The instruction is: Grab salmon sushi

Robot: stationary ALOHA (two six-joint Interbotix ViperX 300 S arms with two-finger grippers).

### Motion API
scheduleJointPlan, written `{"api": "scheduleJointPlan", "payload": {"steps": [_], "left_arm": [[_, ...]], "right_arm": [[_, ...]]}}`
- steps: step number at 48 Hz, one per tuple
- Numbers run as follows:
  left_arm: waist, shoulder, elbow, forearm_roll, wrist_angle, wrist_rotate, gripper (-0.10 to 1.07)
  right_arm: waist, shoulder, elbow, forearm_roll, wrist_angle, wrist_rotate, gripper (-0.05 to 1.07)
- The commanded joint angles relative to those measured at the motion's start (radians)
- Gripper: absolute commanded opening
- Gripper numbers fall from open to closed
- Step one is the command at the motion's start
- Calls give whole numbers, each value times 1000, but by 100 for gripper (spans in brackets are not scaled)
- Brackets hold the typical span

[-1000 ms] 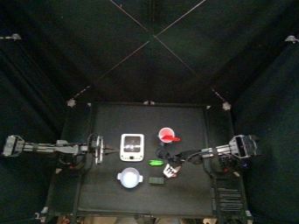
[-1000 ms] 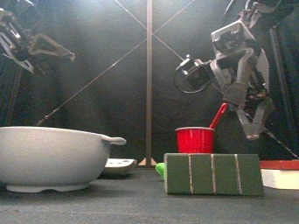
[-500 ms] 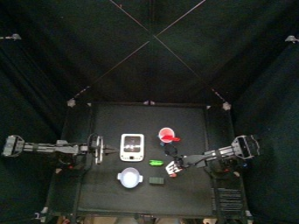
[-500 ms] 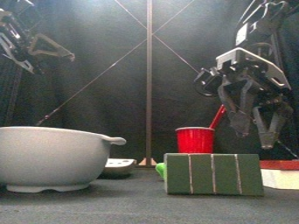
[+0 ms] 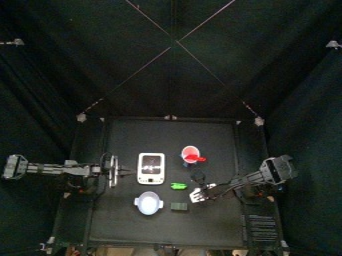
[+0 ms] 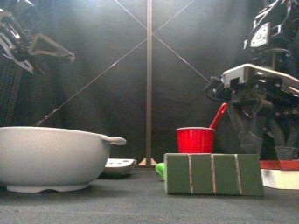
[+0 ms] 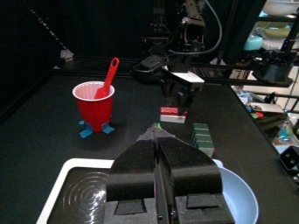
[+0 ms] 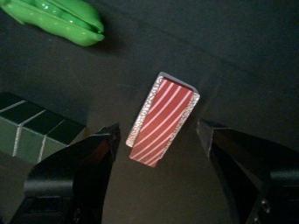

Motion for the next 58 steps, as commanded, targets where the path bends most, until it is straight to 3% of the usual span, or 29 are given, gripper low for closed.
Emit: {"api": "scheduleJointPlan", "payload": {"steps": [1,35,58], "left_arm": [[3,2,-15,0,-9,0,32],[2,3,-15,0,-9,0,32],[3,2,-15,0,-9,0,32]], "right_arm": [[0,2,-6,-3,0,3,100],[-8,61,-9,-11,-17,-8,96],[-9,69,-17,-11,-17,-9,66]]}}
